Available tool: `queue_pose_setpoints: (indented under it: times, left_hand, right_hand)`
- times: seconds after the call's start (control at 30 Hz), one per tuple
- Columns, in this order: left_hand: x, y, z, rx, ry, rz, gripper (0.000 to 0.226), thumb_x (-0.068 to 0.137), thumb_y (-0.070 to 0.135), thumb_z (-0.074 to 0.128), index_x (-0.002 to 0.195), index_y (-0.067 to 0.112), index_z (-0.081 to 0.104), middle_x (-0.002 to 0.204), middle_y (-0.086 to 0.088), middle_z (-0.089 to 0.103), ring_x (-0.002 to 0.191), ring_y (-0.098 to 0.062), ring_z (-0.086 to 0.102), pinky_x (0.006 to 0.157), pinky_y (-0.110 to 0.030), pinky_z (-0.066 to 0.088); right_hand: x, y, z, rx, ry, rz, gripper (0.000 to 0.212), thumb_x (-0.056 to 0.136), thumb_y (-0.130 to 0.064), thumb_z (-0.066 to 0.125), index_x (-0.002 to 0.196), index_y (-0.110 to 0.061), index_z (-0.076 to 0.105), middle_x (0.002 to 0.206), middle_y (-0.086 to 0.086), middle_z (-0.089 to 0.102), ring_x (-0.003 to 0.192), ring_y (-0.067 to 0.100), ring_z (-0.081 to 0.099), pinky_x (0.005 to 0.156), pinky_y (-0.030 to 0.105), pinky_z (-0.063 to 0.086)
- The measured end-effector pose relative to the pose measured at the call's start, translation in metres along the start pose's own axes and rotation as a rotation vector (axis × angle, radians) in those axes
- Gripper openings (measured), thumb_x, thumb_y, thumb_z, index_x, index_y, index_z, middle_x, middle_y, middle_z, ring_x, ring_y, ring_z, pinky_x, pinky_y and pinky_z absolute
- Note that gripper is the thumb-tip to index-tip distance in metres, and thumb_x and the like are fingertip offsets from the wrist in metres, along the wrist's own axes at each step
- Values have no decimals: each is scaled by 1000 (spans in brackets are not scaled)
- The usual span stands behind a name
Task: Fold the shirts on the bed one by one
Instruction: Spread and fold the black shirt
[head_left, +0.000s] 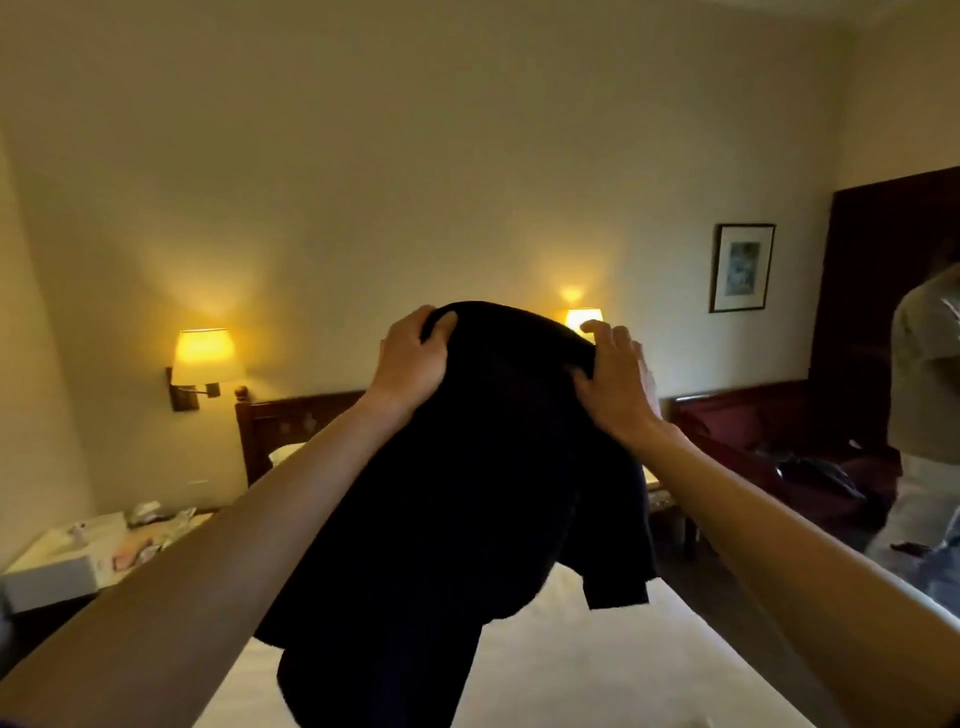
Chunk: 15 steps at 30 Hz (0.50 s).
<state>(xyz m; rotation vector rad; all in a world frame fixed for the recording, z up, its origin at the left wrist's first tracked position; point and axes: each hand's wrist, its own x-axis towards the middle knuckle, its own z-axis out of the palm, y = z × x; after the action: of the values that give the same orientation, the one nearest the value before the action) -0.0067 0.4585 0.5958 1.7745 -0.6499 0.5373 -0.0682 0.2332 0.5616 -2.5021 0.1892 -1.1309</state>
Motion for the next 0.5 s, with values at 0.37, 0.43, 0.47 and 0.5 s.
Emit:
queue_pose_setpoints:
  times: [0.37,0.43,0.47,0.5]
  left_hand:
    - [-9,22,-88,-317,323,-435,23,102,18,48,81,20,55,87,-5,59,74,-19,59,56,-28,51]
    - [-10,24,-100,-334,366,-444,14,100,15,50,87,15,58,94,-10,63,76,-21,62,62,-33,57]
    - [-10,24,-107,-337,383,-438,10,98,13,52,92,13,59,99,-13,65,78,-24,64,69,-37,59]
    - [-11,23,-112,-344,384,-433,6,97,13,55,98,10,60,105,-16,66,83,-26,66,75,-41,60]
  right_hand:
    - [-121,-103,81,900,-777,-16,66,70,-79,65,127,-51,50,114,-32,63,106,-5,62,86,15,51]
    - [-115,-95,81,688,-719,-94,35,77,-63,72,105,-47,59,94,-33,67,91,-6,66,73,14,56]
    - [-110,-93,77,666,-658,-93,19,85,-51,70,98,-39,65,90,-24,71,87,2,69,75,22,59]
    - [-103,-91,72,737,-605,-53,16,92,-40,66,97,-26,69,90,-10,74,86,13,71,80,33,60]
